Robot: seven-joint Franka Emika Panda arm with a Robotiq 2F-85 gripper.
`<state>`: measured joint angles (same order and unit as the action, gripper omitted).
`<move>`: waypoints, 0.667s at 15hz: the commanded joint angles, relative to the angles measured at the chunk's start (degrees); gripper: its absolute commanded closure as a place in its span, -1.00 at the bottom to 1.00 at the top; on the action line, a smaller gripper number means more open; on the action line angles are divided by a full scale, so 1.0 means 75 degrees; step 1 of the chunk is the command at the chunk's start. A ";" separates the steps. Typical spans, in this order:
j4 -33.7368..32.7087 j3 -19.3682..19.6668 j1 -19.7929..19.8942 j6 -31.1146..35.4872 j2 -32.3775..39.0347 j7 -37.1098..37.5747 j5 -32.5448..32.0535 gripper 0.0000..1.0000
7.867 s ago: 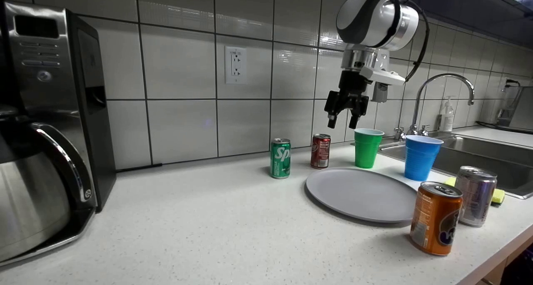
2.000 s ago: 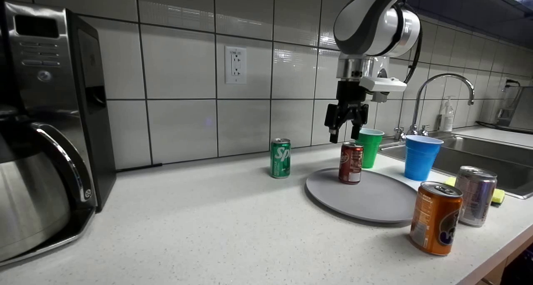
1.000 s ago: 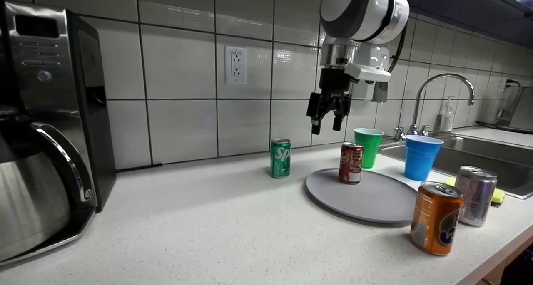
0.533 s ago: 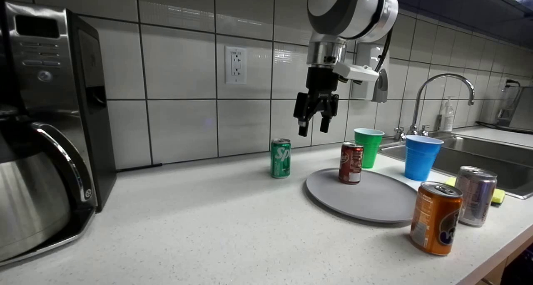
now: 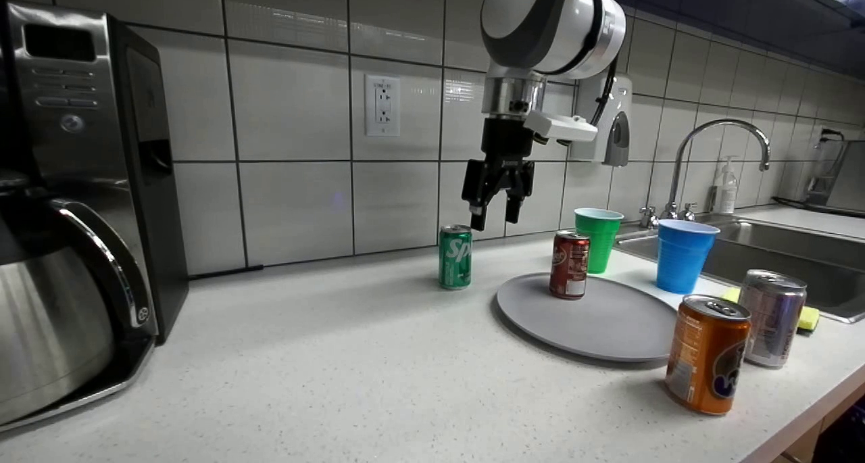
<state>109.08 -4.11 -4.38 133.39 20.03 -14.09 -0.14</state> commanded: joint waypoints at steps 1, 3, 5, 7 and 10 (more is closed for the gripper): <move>-0.0525 -0.0097 -0.0034 -0.0172 0.0359 0.0011 -0.0222 -1.00; -0.0703 -0.0104 -0.0097 -0.0208 0.0527 0.0040 -0.0290 -1.00; -0.0878 -0.0112 -0.0133 -0.0244 0.0692 0.0040 -0.0343 -1.00; -0.1065 -0.0099 -0.0173 -0.0268 0.0872 0.0056 -0.0442 -1.00; -0.1326 -0.0075 -0.0202 -0.0312 0.1126 0.0069 -0.0576 -1.00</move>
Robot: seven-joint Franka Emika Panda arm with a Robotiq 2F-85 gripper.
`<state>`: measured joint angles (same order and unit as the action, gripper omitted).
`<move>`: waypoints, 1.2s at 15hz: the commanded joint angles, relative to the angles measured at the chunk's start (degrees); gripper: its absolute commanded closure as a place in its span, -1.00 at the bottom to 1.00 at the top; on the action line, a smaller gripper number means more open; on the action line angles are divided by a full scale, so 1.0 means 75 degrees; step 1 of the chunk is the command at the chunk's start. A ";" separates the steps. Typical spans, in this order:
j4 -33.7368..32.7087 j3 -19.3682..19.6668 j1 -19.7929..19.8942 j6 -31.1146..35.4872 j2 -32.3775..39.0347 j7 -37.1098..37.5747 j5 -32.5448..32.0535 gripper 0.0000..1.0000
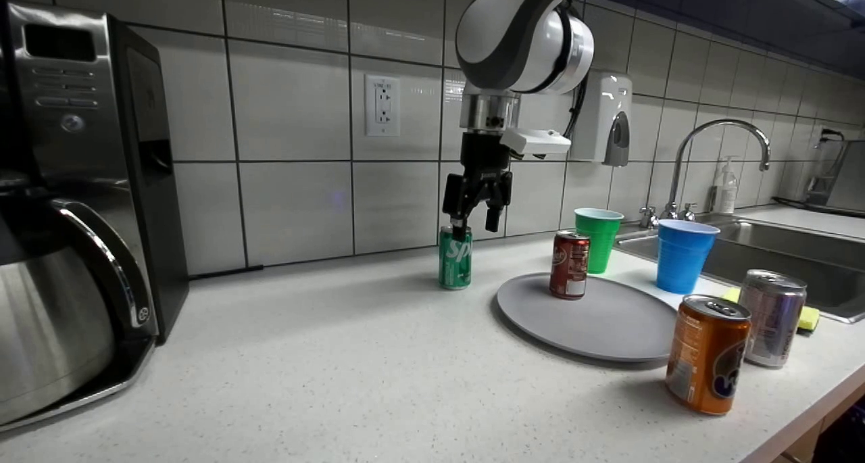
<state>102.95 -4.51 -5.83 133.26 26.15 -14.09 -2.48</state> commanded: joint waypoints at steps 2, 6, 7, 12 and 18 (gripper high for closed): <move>-0.0663 -0.0018 -0.0011 -0.0318 0.0454 0.0065 -0.0307 -1.00; -0.0940 -0.0022 -0.0027 -0.0356 0.0704 0.0051 -0.0393 -1.00; -0.1010 -0.0025 -0.0030 -0.0367 0.0757 0.0048 -0.0403 -1.00; -0.1364 -0.0028 -0.0050 -0.0481 0.1023 0.0046 -0.0440 -1.00; -0.1722 -0.0033 -0.0082 -0.0618 0.1271 0.0052 -0.0436 -1.00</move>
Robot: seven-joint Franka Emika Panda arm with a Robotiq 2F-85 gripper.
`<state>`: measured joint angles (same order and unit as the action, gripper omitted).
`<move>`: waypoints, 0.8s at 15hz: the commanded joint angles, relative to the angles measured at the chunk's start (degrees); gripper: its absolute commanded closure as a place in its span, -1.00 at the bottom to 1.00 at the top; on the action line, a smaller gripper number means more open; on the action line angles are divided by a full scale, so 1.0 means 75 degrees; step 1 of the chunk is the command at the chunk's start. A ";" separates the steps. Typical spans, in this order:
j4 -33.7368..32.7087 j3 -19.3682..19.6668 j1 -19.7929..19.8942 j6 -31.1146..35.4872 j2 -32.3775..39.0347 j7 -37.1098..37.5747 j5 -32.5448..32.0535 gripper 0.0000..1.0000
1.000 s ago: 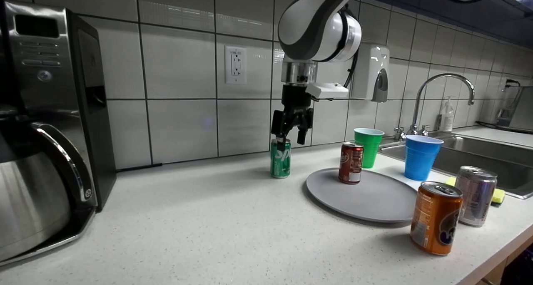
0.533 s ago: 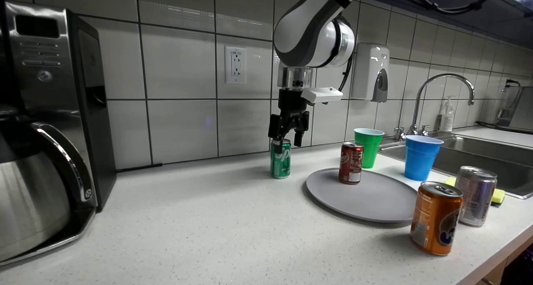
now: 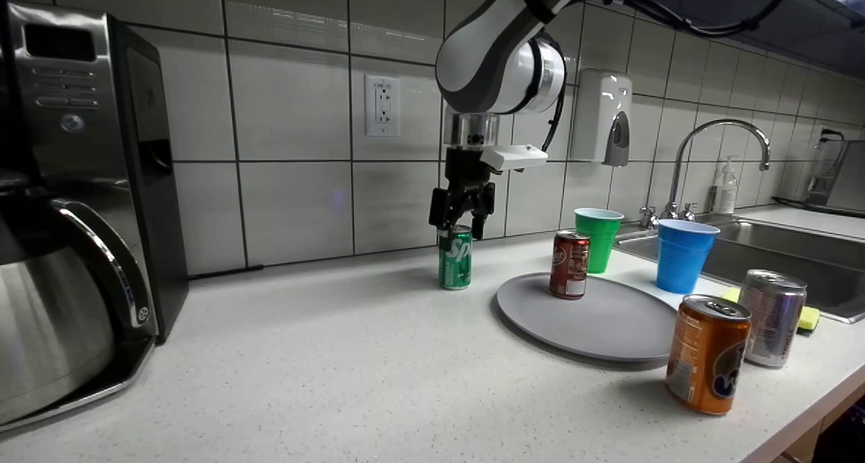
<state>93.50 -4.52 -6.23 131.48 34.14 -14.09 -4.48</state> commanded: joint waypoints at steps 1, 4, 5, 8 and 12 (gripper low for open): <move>-0.0514 -0.0038 -0.0031 -0.0395 0.0243 0.0036 -0.0168 -0.50; -0.0608 -0.0045 -0.0050 -0.0424 0.0313 0.0030 -0.0164 -0.12; -0.0625 -0.0046 -0.0055 -0.0436 0.0319 0.0026 -0.0164 0.02; -0.0588 -0.0062 -0.0063 -0.0427 0.0254 -0.0002 -0.0157 0.23; -0.0351 -0.0116 -0.0025 -0.0354 0.0040 -0.0073 -0.0110 0.23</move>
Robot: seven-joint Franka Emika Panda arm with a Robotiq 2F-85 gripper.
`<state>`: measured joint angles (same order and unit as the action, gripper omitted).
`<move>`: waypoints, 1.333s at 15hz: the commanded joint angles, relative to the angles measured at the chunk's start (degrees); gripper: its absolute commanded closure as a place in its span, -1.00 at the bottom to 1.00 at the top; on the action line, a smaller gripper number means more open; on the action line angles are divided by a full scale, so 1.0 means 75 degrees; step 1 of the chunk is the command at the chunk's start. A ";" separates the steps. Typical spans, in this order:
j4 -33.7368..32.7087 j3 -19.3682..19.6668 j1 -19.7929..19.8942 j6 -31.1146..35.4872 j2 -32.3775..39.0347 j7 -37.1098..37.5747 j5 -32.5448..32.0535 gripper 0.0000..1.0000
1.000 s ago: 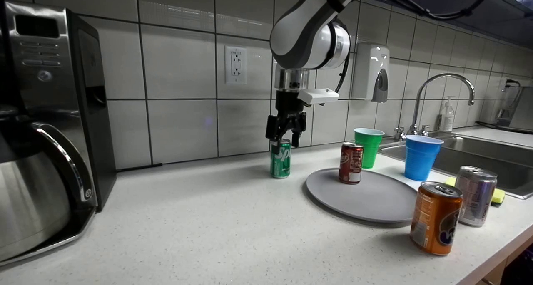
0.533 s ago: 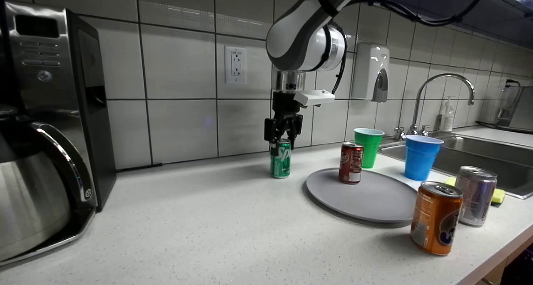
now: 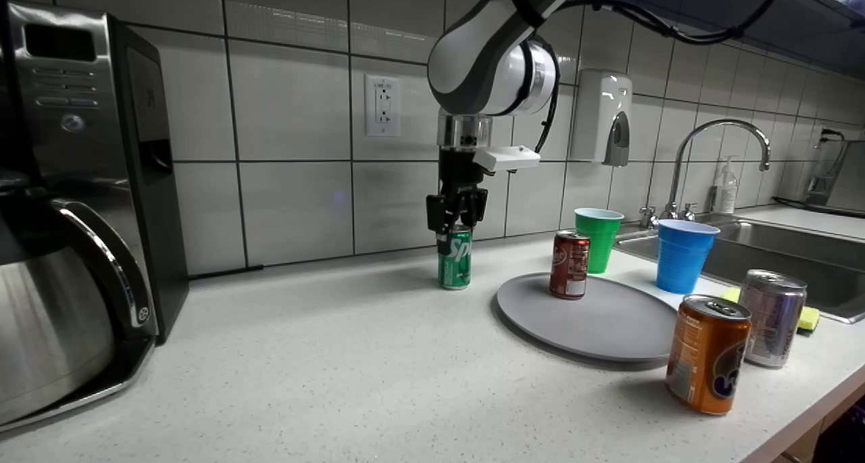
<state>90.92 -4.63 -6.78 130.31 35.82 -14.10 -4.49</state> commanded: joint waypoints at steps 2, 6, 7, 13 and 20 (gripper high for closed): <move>0.0147 -0.0130 0.0075 -0.0130 -0.0315 -0.0111 -0.0081 0.23; 0.0493 -0.0160 0.0108 -0.0007 -0.0637 -0.0157 -0.0058 0.23; 0.0587 -0.0161 0.0107 0.0019 -0.0725 -0.0164 -0.0064 0.23; 0.1500 -0.0215 0.0143 0.0171 -0.1468 -0.0227 -0.0013 0.23; 0.2774 -0.0206 0.0231 0.0367 -0.2366 -0.0315 0.0019 0.23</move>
<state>105.34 -5.30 -6.50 131.19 23.47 -14.75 -4.46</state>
